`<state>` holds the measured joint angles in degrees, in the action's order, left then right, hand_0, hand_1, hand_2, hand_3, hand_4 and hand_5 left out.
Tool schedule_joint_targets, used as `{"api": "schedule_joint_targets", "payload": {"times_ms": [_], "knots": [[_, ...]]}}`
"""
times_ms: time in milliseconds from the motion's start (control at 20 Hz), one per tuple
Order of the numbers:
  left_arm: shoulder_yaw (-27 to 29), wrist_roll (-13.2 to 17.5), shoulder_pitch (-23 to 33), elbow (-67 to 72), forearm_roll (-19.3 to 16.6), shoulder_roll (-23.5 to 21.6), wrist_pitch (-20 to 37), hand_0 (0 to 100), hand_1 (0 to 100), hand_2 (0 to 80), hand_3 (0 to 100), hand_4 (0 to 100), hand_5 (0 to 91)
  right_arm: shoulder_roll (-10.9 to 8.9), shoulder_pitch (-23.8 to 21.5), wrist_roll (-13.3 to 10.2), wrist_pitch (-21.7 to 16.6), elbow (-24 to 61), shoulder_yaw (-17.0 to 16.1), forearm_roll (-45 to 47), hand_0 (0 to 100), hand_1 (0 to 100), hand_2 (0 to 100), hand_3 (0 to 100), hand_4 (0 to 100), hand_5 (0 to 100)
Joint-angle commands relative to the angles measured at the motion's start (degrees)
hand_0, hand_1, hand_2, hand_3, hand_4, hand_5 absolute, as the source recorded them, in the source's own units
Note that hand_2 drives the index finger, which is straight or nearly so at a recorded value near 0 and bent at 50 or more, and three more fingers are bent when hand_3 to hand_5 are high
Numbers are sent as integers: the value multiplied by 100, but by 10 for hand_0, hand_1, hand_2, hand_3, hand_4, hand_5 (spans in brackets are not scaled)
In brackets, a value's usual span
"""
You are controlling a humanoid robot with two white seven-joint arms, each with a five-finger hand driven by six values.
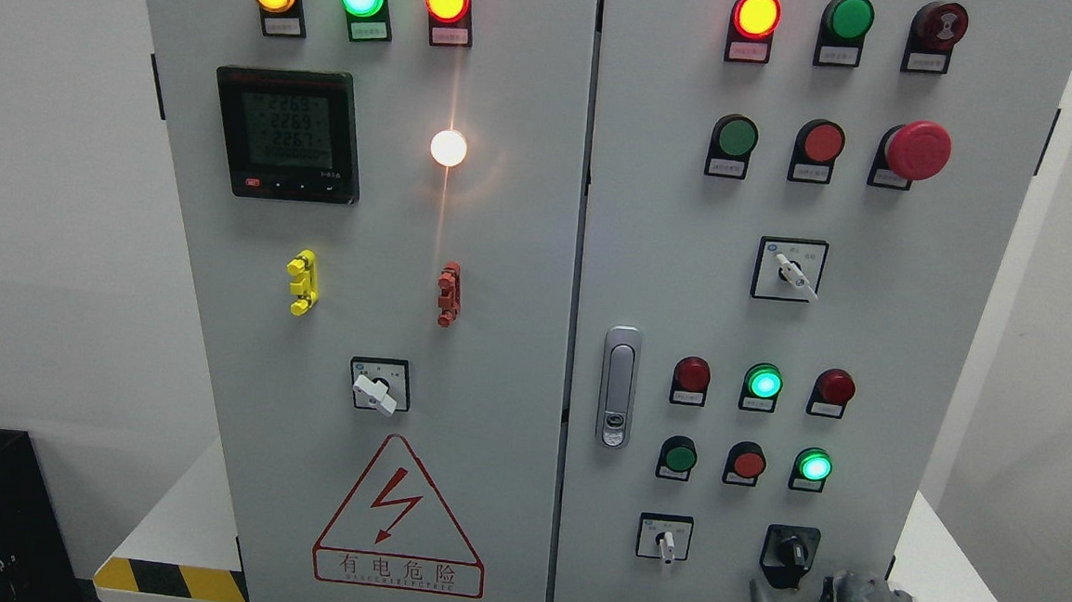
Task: Flip black knob to close circuit
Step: 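Raise the right hand up to the black rotary knob at the bottom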
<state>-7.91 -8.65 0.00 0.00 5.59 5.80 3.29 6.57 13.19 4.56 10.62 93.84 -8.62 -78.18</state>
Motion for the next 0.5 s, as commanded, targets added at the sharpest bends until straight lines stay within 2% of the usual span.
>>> {"api": "schedule_joint_targets", "payload": {"times_ms": [0, 450], "knots": [[0, 4, 132, -176, 3, 0, -4, 120, 556, 0, 0, 0, 0, -24, 131, -25, 1, -199, -78, -56, 0, 0, 882, 1000, 941, 1000], [0, 4, 132, -167, -5, 0, -4, 120, 556, 0, 0, 0, 0, -77, 210, -69, -17, -322, -210, -109, 0, 0, 880, 1000, 940, 1000]]}}
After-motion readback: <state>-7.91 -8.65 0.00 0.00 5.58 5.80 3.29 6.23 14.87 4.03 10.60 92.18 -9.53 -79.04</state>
